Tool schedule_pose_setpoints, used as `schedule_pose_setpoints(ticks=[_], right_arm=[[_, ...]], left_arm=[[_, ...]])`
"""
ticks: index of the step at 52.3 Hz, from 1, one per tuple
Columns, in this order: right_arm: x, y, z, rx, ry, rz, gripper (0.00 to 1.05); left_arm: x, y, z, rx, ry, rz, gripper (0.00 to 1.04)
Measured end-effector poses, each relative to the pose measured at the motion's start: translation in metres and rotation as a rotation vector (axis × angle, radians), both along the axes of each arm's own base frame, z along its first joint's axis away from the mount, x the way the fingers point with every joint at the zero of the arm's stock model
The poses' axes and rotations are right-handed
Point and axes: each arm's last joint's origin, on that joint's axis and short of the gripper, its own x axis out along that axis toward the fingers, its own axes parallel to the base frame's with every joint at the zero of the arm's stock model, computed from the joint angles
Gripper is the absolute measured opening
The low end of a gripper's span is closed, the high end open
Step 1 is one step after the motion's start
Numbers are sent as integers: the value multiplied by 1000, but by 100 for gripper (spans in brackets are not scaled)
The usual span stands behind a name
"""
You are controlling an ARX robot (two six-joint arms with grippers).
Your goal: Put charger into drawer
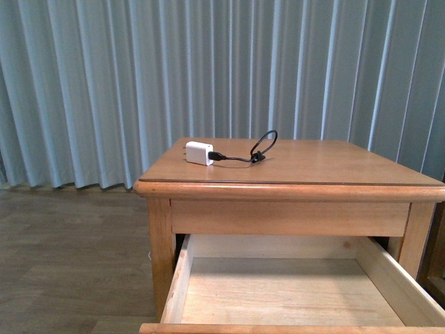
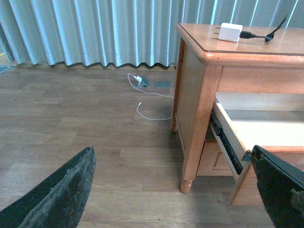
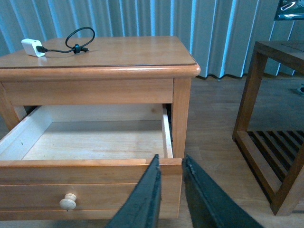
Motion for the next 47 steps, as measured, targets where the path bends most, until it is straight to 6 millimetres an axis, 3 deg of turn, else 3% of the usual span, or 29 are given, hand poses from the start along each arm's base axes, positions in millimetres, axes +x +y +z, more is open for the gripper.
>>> schedule_pose_setpoints(ticks=[22,47], right_arm=[[0,0,0,1,-1,0,98],[0,0,0,0,-1,0,97]], left_arm=[[0,0,0,0,0,0,99],[0,0,0,0,0,0,99]])
